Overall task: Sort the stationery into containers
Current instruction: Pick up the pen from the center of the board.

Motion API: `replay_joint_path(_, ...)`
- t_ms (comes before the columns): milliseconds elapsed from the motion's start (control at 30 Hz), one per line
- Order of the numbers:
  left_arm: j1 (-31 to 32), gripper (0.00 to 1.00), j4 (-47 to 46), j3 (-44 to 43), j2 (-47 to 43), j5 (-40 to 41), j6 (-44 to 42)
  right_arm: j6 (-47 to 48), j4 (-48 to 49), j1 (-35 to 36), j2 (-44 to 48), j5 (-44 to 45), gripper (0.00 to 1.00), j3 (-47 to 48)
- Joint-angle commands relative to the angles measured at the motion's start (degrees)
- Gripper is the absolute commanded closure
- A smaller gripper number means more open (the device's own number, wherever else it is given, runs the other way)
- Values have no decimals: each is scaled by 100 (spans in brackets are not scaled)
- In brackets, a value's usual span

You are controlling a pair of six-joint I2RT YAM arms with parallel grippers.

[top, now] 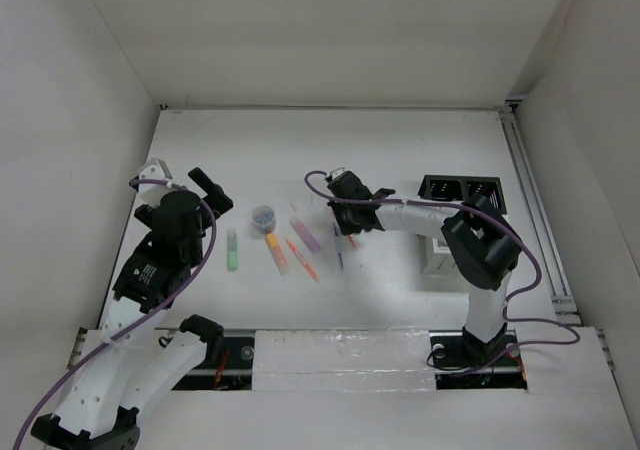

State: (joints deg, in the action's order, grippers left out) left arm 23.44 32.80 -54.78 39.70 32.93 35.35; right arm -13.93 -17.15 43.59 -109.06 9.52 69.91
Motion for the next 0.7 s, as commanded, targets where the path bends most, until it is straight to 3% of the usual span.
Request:
replay_joint_path(0, -24, 0, -177, 3, 11, -41, -81, -92, 177, 35, -54, 191, 100, -74)
replay_joint_path(200, -24, 0, -177, 3, 63, -41, -81, -215, -16, 35, 427, 427, 100, 40)
replay_joint_path(367, -24, 0, -124, -208, 441, -321, 85, -426, -516, 35, 1131, 1322, 100, 155)
replay_joint_path(667, -24, 0, -256, -1331, 2567, -1315, 666, -479, -825, 35, 2563, 1421, 100, 155)
